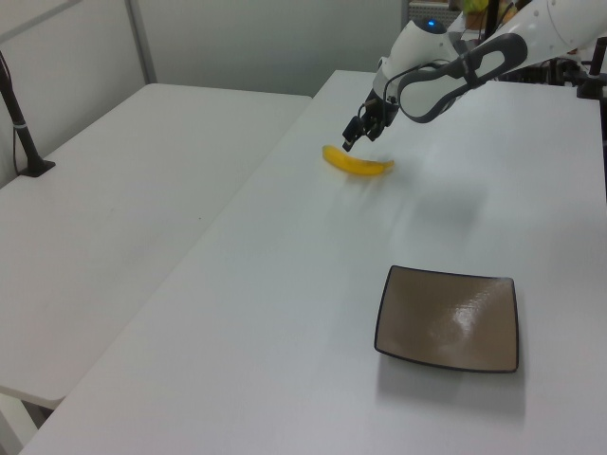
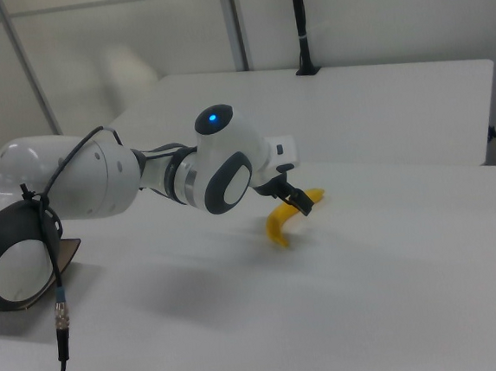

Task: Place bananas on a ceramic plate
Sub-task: 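Close the gripper on the banana's stem end, then lift the held banana and carry it toward the brown plate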

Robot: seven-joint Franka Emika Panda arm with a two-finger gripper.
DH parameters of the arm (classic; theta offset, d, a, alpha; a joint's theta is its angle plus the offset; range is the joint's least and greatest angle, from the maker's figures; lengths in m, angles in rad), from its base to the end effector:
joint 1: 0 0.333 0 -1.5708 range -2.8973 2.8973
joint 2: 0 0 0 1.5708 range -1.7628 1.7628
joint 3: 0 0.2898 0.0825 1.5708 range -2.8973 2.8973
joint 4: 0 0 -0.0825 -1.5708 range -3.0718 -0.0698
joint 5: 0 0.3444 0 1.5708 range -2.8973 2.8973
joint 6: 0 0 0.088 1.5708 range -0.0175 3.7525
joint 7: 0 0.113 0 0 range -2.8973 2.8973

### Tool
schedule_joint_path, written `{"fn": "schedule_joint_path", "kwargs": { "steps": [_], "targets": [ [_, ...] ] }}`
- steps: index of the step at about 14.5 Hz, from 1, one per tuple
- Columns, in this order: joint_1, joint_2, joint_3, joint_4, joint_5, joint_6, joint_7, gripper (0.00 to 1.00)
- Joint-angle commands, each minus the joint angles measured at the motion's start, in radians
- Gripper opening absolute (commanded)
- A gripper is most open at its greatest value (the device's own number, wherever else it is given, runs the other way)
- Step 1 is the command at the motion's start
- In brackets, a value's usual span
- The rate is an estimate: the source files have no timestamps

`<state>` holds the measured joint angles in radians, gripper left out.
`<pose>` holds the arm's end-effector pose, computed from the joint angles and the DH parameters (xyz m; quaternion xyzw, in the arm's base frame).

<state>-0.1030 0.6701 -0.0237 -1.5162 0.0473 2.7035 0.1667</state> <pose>0.7004 -0.0872 0.3228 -0.9542 0.1549 -0.2556 0.0138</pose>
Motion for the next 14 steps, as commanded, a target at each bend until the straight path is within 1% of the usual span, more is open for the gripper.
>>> {"fn": "schedule_joint_path", "kwargs": {
  "steps": [1, 5, 6, 7, 8, 9, 10, 11, 12, 14],
  "targets": [
    [0.025, 0.016, -0.002, 0.007, 0.017, 0.009, 0.034, 1.0],
    [0.031, 0.028, -0.002, 0.001, 0.0, 0.01, 0.019, 1.0],
    [0.031, 0.032, -0.002, 0.001, -0.006, 0.01, 0.019, 0.94],
    [0.032, 0.034, -0.002, 0.001, -0.009, 0.01, 0.02, 0.76],
    [0.034, 0.034, -0.002, 0.001, -0.01, 0.01, 0.02, 0.61],
    [0.034, 0.032, -0.002, -0.002, -0.014, 0.01, 0.019, 0.56],
    [0.034, 0.032, -0.002, -0.007, -0.015, 0.01, 0.019, 0.49],
    [0.034, 0.032, -0.002, -0.01, -0.02, 0.01, 0.017, 0.35],
    [0.034, 0.032, -0.002, -0.01, -0.02, 0.01, 0.017, 0.31],
    [0.034, 0.032, -0.002, -0.01, -0.02, 0.01, 0.017, 0.31]
  ]
}}
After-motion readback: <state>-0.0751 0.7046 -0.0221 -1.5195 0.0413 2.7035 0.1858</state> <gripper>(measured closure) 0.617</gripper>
